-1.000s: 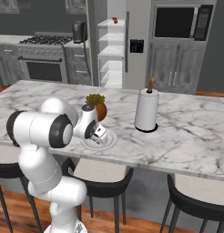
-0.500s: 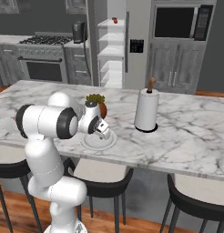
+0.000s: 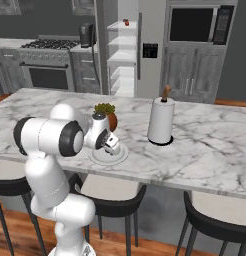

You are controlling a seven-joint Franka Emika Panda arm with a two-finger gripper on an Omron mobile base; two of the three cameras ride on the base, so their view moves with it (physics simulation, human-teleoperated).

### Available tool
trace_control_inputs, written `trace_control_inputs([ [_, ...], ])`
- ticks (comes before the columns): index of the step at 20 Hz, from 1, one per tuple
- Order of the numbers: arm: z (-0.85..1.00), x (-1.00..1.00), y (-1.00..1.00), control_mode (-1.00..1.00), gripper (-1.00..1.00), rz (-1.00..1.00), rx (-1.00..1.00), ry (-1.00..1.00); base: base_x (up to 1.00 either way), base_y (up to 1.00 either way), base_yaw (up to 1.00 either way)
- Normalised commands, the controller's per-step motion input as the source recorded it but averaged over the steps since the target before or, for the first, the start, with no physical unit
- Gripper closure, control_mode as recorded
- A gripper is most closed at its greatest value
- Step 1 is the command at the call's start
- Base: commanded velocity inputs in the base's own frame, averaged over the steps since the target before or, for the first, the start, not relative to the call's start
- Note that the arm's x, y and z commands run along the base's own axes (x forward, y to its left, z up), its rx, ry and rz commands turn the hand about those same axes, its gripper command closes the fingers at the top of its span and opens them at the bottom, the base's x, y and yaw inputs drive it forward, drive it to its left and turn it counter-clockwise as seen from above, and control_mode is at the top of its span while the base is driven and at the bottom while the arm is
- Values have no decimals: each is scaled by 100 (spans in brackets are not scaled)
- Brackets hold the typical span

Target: Pick up the apple and kiwi from the fridge and place one fruit on each plate on the dining counter.

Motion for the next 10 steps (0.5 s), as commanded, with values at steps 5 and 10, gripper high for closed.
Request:
trace_control_inputs([
  [5,25,-13,0,-100,-100,0,0,-12,0,0,0],
  [10,70,-52,0,-100,-100,0,0,-14,0,0,0],
])
